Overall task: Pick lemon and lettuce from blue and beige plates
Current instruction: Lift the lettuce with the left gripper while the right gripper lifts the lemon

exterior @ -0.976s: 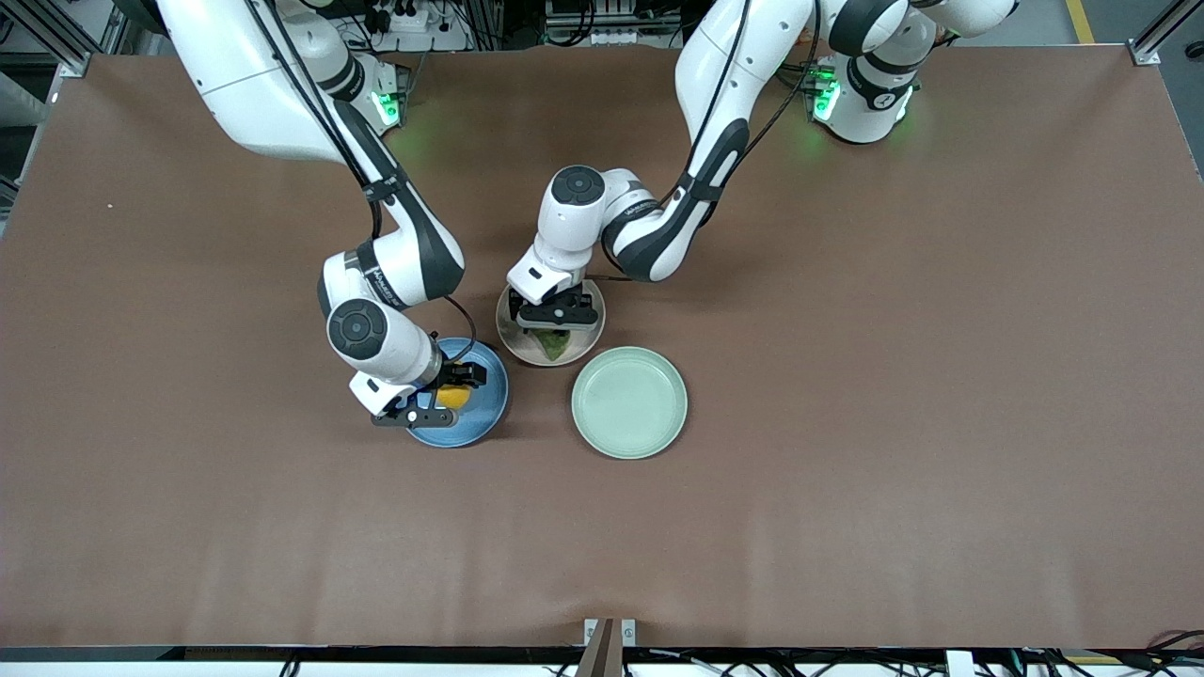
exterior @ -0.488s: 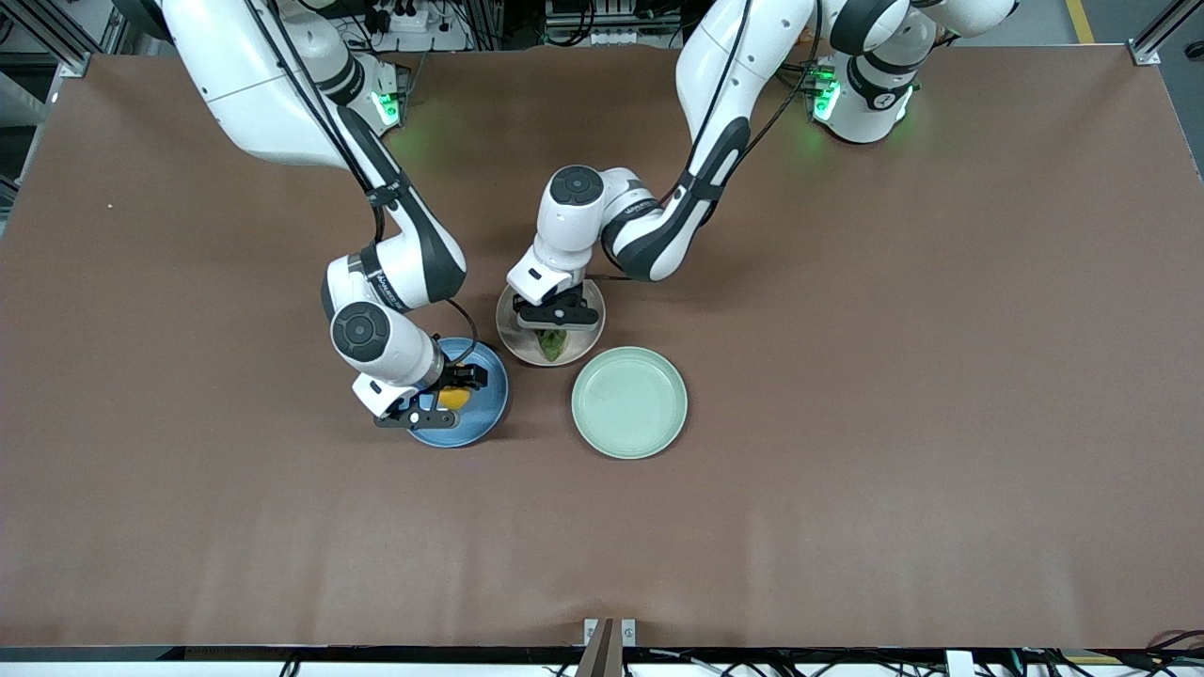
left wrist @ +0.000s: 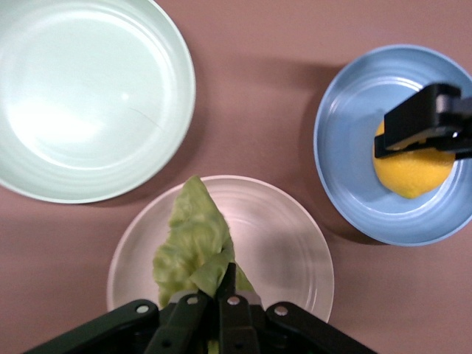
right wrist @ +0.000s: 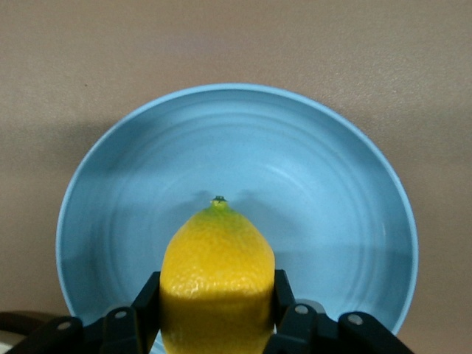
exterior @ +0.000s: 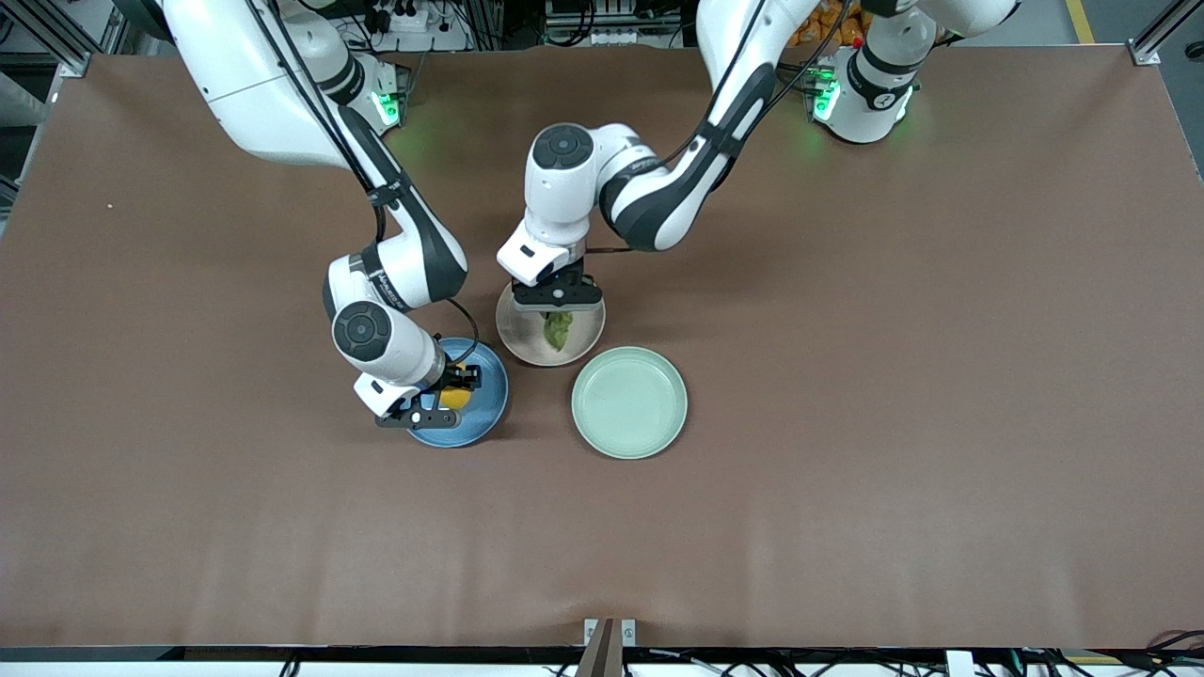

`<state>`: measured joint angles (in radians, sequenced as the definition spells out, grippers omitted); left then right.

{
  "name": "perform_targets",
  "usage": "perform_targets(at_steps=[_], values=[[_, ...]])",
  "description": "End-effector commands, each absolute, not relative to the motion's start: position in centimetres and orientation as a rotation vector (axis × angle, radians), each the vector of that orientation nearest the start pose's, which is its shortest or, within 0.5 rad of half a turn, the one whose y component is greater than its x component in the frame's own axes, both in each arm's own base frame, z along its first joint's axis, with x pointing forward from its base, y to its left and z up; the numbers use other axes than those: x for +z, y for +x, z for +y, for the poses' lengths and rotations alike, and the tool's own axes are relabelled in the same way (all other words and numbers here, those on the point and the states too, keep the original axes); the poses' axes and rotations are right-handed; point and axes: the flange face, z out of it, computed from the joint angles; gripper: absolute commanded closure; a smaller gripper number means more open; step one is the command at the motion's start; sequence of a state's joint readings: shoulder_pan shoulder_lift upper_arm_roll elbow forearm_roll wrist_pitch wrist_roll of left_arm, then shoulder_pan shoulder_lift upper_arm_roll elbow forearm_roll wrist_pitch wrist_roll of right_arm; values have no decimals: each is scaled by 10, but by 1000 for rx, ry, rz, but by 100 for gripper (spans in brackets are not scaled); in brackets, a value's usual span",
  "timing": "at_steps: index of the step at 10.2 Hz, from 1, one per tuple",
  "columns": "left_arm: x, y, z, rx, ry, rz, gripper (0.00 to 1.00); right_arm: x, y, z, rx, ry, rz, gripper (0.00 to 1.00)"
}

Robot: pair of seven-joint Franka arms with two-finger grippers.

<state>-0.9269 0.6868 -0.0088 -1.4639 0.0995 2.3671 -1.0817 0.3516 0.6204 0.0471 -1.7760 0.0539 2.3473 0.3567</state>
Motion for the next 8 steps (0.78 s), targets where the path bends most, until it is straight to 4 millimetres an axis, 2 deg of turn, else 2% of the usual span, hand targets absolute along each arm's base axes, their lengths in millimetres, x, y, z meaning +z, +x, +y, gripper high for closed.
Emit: perform_targets(at_steps=[1,2,4,5,6,8], values=[[327,437,-574,-264,-3229,-169,100,204,605,253,102,-3101,5,80],[335,449,-561,-251,-3211,-209,100,205,606,249,109,-3102,2,81],[336,479,-530,-219,-3169,-294,100,217,612,242,124,-3105,9,84],[338,499,-504,-187,-3138,-278,100,226,616,243,129,-3105,5,86],[340,511,-483,-143,-3097,-272,100,233,620,241,153,-3110,8,87],[346,549,-429,-95,-3061,-261,100,250,630,231,196,-3112,-6,87]])
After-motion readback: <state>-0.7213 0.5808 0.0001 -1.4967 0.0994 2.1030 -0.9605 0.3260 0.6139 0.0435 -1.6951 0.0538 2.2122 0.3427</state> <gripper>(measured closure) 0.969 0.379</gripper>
